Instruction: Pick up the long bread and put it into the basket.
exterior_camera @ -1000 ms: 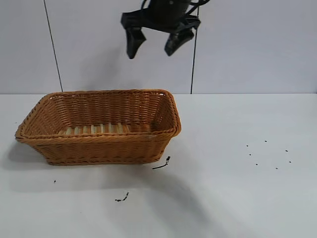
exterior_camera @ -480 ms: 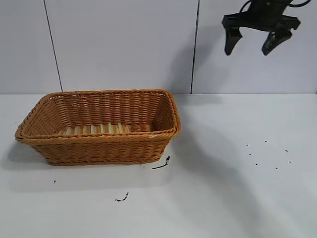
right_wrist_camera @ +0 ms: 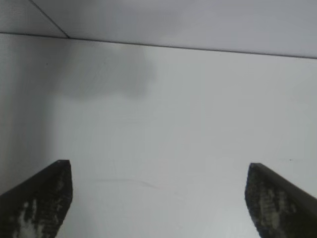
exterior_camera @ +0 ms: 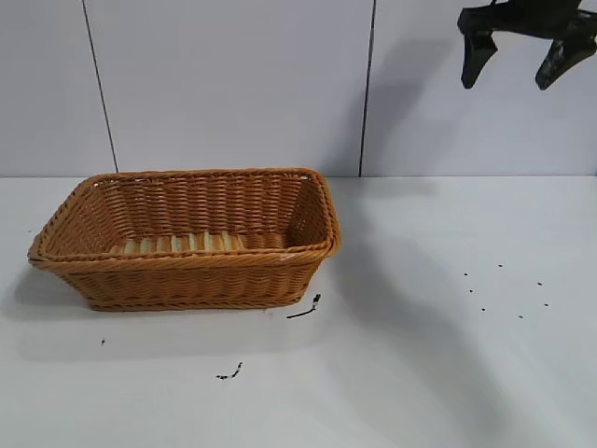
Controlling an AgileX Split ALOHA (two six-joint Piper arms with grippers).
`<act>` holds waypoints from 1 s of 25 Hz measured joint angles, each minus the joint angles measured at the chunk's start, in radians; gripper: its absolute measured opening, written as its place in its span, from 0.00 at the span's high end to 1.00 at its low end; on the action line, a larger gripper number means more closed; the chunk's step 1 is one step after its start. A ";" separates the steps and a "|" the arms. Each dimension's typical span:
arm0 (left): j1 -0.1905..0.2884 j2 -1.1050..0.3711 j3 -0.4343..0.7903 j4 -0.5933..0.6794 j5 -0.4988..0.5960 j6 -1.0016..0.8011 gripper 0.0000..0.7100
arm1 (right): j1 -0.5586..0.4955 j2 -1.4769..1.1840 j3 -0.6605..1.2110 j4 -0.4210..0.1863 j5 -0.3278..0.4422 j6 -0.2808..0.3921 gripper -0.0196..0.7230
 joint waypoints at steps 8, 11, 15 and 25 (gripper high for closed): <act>0.000 0.000 0.000 0.000 0.000 0.000 0.02 | 0.000 -0.493 0.596 0.002 -0.001 -0.001 0.11; 0.000 0.000 0.000 0.000 0.000 0.000 0.02 | 0.000 -0.695 0.814 0.001 0.000 -0.006 0.11; 0.000 0.000 0.000 0.000 0.000 0.000 0.02 | 0.000 -0.959 1.086 0.000 0.000 -0.017 0.11; 0.000 0.000 0.000 0.000 0.000 0.000 0.02 | 0.000 -1.642 1.547 0.001 -0.133 -0.037 0.11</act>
